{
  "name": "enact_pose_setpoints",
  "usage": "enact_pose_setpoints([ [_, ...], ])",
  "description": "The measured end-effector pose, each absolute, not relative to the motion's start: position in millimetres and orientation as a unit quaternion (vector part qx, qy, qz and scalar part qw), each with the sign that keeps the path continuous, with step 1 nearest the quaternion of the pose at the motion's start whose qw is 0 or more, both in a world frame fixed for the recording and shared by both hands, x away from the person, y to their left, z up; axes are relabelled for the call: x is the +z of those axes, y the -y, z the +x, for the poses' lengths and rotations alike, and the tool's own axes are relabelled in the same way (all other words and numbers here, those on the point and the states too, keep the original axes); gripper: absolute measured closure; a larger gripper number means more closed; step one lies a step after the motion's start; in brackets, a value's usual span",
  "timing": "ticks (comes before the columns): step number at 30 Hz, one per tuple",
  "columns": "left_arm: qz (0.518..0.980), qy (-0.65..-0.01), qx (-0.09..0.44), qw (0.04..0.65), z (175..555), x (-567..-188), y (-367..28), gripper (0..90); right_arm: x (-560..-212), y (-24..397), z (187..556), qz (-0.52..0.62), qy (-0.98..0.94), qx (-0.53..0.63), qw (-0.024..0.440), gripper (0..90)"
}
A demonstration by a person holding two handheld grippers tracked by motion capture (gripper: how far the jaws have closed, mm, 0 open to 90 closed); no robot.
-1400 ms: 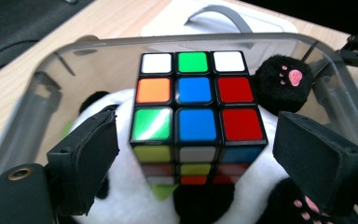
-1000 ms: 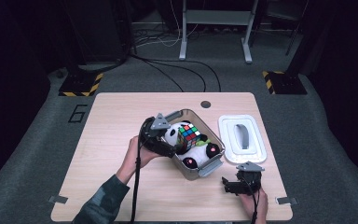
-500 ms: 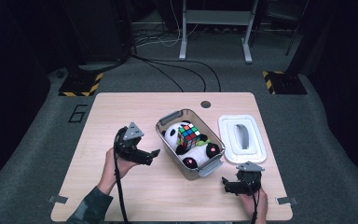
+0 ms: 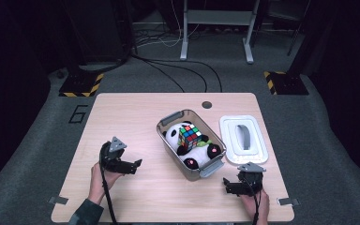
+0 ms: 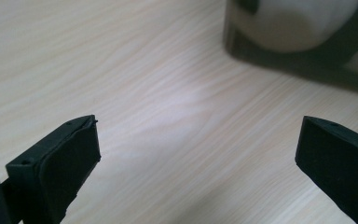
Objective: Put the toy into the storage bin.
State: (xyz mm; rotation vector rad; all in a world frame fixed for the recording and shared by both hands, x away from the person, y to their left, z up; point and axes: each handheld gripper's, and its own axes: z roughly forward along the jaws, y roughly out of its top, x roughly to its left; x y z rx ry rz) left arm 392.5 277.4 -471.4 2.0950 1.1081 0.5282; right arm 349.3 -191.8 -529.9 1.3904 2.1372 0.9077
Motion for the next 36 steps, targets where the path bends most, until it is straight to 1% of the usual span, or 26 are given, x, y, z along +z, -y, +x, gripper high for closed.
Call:
enact_pose_setpoints([
  [9, 0.793, -0.469, 0.213, 0.325, 393, -501, -298, 0.0, -530, 192, 349, 0.501, -0.771, 0.327, 0.216, 2.0],
  [10, 0.795, -0.472, 0.205, 0.32, 393, -503, -300, 0.0, -530, 192, 349, 0.502, -0.771, 0.327, 0.216, 2.0],
  [13, 0.79, -0.482, 0.205, 0.319, 393, -510, -303, 0.0, -530, 192, 349, 0.502, -0.771, 0.327, 0.216, 2.0],
  [22, 0.79, -0.489, 0.2, 0.311, 394, -526, -307, 0.0, -530, 192, 350, 0.501, -0.771, 0.327, 0.216, 1.9],
  [24, 0.784, -0.491, 0.202, 0.321, 393, -529, -308, 0.0, -530, 192, 350, 0.501, -0.771, 0.327, 0.217, 1.9],
  [28, 0.778, -0.49, 0.209, 0.333, 392, -532, -309, 0.0, -530, 192, 350, 0.501, -0.772, 0.327, 0.217, 1.9],
  [36, 0.778, -0.491, 0.208, 0.332, 391, -532, -309, 0.0, -528, 194, 354, 0.508, -0.774, 0.316, 0.207, 0.0],
])
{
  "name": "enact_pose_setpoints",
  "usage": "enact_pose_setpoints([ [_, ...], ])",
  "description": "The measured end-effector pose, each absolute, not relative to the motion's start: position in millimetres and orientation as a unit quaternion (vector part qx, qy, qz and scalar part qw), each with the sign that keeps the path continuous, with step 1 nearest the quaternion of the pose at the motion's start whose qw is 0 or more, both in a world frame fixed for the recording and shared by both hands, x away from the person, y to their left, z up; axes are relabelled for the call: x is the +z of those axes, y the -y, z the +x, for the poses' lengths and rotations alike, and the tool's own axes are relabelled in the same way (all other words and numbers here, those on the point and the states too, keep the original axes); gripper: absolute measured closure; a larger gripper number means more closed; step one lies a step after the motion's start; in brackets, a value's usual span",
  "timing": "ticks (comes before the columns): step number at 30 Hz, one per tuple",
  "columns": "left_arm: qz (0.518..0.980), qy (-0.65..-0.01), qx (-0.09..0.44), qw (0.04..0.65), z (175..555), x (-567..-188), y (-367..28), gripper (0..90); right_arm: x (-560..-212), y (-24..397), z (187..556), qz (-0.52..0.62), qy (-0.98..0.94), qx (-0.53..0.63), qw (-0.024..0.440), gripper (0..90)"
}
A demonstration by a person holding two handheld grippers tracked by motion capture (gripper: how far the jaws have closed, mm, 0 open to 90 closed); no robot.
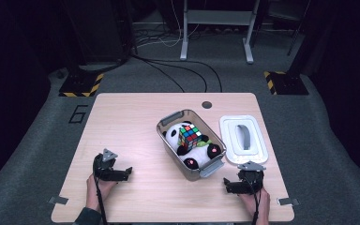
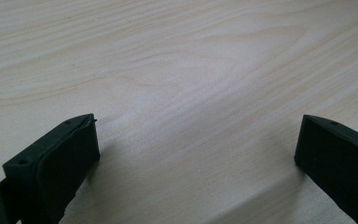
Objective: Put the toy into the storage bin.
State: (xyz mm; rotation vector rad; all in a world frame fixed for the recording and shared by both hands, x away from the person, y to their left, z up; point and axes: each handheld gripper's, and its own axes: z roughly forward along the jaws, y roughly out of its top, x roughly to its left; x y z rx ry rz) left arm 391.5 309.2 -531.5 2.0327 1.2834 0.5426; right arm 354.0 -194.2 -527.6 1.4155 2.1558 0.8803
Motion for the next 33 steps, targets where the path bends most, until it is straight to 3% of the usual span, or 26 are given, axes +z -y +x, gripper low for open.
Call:
enact_pose_setpoints([
  [8, 0.783, -0.486, 0.205, 0.329, 391, -531, -309, 0.0, -517, 211, 368, 0.528, -0.757, 0.324, 0.208, 0.0],
  [19, 0.783, -0.486, 0.204, 0.329, 391, -531, -309, 0.0, -493, 223, 412, 0.544, -0.746, 0.318, 0.215, 0.0],
  [33, 0.783, -0.486, 0.204, 0.33, 391, -531, -309, 0.0, -489, 227, 466, 0.564, -0.737, 0.315, 0.2, 0.3],
])
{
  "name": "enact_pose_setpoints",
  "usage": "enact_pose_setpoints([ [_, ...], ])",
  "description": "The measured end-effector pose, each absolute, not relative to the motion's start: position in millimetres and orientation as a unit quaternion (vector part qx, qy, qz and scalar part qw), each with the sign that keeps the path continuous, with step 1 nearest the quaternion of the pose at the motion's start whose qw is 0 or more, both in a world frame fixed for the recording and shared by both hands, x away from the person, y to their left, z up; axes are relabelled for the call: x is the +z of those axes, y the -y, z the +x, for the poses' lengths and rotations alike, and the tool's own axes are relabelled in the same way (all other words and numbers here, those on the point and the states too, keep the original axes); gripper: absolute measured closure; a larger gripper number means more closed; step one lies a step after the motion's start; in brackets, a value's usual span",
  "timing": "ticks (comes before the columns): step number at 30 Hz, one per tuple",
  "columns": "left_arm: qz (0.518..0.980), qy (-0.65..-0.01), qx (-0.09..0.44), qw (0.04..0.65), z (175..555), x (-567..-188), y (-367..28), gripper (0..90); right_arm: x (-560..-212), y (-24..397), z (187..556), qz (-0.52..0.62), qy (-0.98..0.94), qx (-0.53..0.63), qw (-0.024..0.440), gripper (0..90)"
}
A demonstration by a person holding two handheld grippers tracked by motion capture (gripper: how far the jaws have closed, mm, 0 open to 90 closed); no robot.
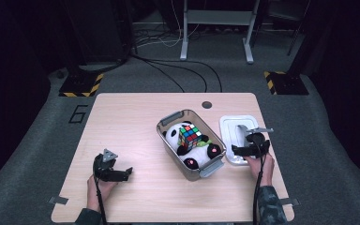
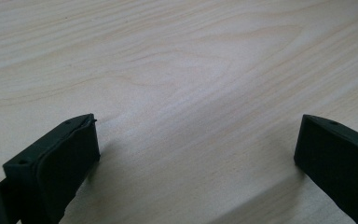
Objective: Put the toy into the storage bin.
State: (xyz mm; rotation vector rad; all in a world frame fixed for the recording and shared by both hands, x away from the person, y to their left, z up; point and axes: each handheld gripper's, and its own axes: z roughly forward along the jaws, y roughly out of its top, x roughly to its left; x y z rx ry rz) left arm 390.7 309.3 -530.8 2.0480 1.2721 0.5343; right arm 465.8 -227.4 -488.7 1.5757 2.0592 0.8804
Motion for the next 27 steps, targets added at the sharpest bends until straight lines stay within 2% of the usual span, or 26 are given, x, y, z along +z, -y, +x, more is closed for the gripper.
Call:
enact_pose_setpoints([
  [2, 0.783, -0.486, 0.204, 0.33, 391, -531, -309, 0.0, -489, 231, 473, 0.57, -0.732, 0.316, 0.201, 3.3],
  [4, 0.783, -0.486, 0.204, 0.33, 391, -531, -309, 0.0, -490, 236, 482, 0.573, -0.727, 0.323, 0.195, 12.4],
  [6, 0.783, -0.486, 0.204, 0.33, 391, -531, -309, 0.0, -492, 238, 488, 0.577, -0.725, 0.321, 0.198, 15.2],
  [8, 0.783, -0.486, 0.204, 0.33, 391, -531, -309, 0.0, -493, 240, 494, 0.586, -0.719, 0.319, 0.192, 22.4],
  [17, 0.783, -0.484, 0.206, 0.332, 391, -531, -309, 0.0, -497, 240, 515, 0.594, -0.718, 0.296, 0.212, 43.3],
  [21, 0.782, -0.484, 0.206, 0.333, 391, -531, -309, 0.0, -499, 236, 517, 0.586, -0.725, 0.285, 0.223, 59.7],
  [25, 0.782, -0.484, 0.206, 0.333, 391, -531, -309, 0.1, -499, 234, 517, 0.587, -0.725, 0.275, 0.232, 66.2],
  [27, 0.781, -0.486, 0.205, 0.335, 391, -531, -309, 0.2, -498, 234, 516, 0.587, -0.725, 0.278, 0.228, 66.6],
])
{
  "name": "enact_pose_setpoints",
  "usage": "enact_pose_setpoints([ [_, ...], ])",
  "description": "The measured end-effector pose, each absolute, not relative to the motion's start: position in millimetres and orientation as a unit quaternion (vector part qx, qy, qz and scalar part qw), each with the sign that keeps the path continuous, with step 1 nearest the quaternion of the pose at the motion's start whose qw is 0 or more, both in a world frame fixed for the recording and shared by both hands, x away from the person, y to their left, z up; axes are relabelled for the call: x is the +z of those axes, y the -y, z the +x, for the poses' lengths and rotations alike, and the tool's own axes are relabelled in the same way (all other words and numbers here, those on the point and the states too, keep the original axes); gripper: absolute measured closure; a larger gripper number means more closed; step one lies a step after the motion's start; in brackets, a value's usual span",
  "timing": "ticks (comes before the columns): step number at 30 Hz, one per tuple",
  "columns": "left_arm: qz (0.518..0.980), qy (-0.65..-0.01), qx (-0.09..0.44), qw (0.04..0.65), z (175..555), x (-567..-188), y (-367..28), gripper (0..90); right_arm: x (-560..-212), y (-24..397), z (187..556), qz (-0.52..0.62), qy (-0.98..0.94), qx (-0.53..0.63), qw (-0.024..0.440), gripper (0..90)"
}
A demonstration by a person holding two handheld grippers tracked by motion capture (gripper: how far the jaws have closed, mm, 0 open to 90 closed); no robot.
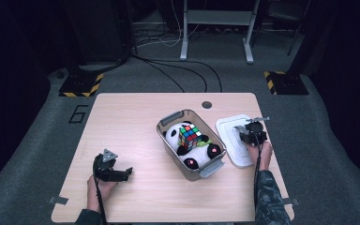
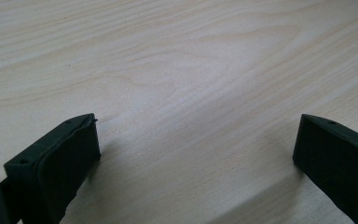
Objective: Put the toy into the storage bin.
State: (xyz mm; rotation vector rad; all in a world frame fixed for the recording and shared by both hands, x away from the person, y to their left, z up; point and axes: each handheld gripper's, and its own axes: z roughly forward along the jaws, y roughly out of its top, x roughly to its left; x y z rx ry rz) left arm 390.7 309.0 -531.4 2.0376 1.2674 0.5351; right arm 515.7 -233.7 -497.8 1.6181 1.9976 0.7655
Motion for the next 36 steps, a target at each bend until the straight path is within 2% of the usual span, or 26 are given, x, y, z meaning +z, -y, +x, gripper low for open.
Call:
enact_pose_setpoints([
  [12, 0.779, -0.488, 0.206, 0.335, 390, -531, -309, 0.3, -474, 237, 504, 0.573, -0.728, 0.294, 0.236, 66.9],
  [22, 0.779, -0.489, 0.206, 0.335, 390, -531, -308, 0.3, -442, 247, 489, 0.565, -0.718, 0.315, 0.258, 67.0],
  [36, 0.779, -0.489, 0.206, 0.335, 389, -531, -309, 0.4, -397, 246, 476, 0.552, -0.714, 0.343, 0.26, 66.9],
])
